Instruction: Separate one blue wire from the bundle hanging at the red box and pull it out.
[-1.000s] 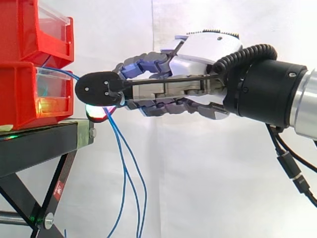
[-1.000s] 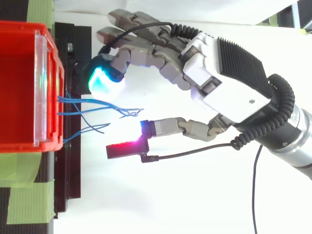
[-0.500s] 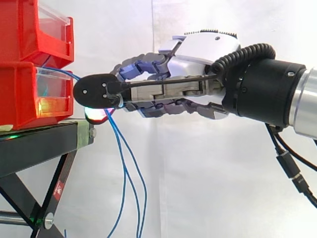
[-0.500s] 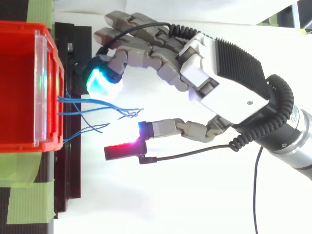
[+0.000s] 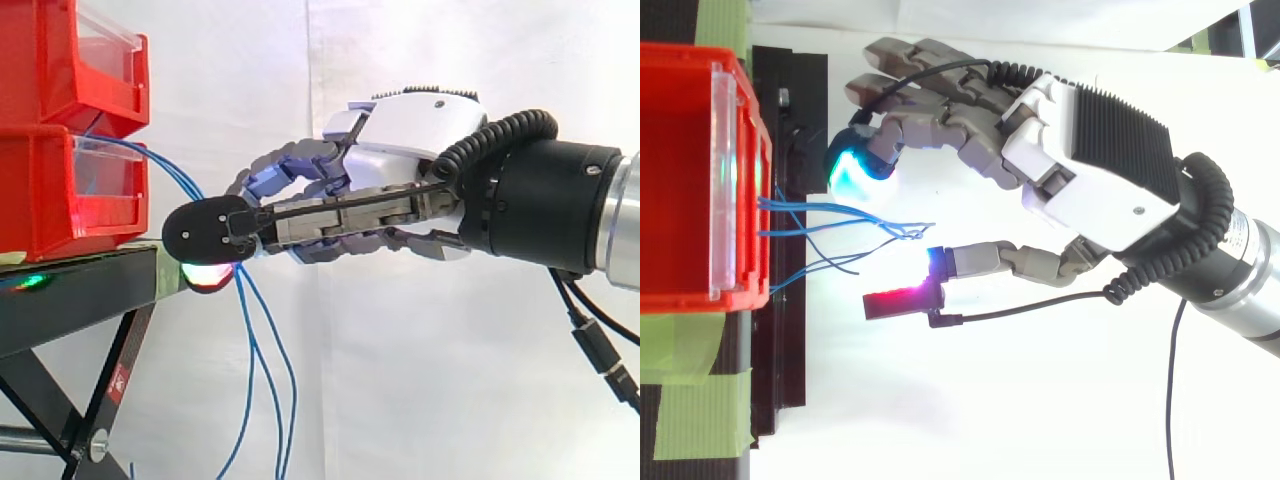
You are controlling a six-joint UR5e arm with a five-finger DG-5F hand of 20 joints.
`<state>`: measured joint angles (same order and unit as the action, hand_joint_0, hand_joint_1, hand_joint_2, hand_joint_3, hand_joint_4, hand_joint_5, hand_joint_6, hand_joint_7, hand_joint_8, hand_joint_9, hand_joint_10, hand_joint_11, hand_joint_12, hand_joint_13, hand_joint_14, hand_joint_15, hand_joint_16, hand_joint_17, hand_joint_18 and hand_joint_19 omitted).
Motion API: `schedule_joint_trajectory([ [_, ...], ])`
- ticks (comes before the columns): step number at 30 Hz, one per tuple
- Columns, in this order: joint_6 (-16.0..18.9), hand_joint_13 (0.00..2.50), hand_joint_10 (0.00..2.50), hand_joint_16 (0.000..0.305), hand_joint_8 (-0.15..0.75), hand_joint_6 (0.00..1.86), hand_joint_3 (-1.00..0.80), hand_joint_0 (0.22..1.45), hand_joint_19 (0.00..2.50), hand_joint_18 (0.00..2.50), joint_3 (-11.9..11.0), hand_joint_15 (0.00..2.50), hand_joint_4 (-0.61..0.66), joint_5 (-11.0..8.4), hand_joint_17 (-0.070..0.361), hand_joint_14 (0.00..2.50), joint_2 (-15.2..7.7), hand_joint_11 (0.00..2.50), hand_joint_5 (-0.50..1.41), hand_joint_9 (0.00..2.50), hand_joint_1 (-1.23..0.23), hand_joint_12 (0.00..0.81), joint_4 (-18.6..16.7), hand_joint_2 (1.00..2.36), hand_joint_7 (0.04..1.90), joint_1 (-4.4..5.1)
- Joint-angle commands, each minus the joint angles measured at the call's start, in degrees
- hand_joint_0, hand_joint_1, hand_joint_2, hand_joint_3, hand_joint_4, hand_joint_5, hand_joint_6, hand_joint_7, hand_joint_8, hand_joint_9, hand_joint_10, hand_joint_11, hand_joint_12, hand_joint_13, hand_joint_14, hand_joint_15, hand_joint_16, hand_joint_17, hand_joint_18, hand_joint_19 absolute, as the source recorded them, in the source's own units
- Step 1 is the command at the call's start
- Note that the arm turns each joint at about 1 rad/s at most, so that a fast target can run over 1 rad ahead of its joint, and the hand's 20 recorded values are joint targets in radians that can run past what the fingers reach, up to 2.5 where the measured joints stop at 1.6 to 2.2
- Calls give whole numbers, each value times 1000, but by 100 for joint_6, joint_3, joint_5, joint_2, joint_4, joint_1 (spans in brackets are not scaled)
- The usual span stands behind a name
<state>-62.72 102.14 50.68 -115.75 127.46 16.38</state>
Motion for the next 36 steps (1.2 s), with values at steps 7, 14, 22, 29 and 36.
schedule_joint_trajectory([
  [7, 119, 293, 3, 57, 331, 723, -461, 562, 73, 306, -1, 126, 259, 39, 128, 3, 9, 109, -149, 485, -690, 397, -28, 1003, 917, -12],
  [14, 506, 313, 3, 56, 326, 717, -445, 575, 66, 329, -1, 114, 251, 329, 125, 3, 9, 113, -146, 490, -696, 396, -45, 1004, 959, -21],
  [22, 524, 335, 3, 55, 327, 753, -413, 591, 85, 354, -1, 122, 245, 320, 124, 3, 9, 109, -150, 504, -703, 395, -54, 1008, 917, -30],
  [29, 550, 342, 3, 54, 329, 762, -414, 591, 93, 372, -1, 131, 246, 329, 122, 3, 9, 121, -150, 515, -702, 395, -45, 1008, 898, -30],
  [36, 726, 349, 4, 55, 331, 699, -422, 582, 104, 380, -1, 133, 255, 355, 123, 3, 35, 129, -141, 519, -690, 397, -28, 1008, 980, -56],
])
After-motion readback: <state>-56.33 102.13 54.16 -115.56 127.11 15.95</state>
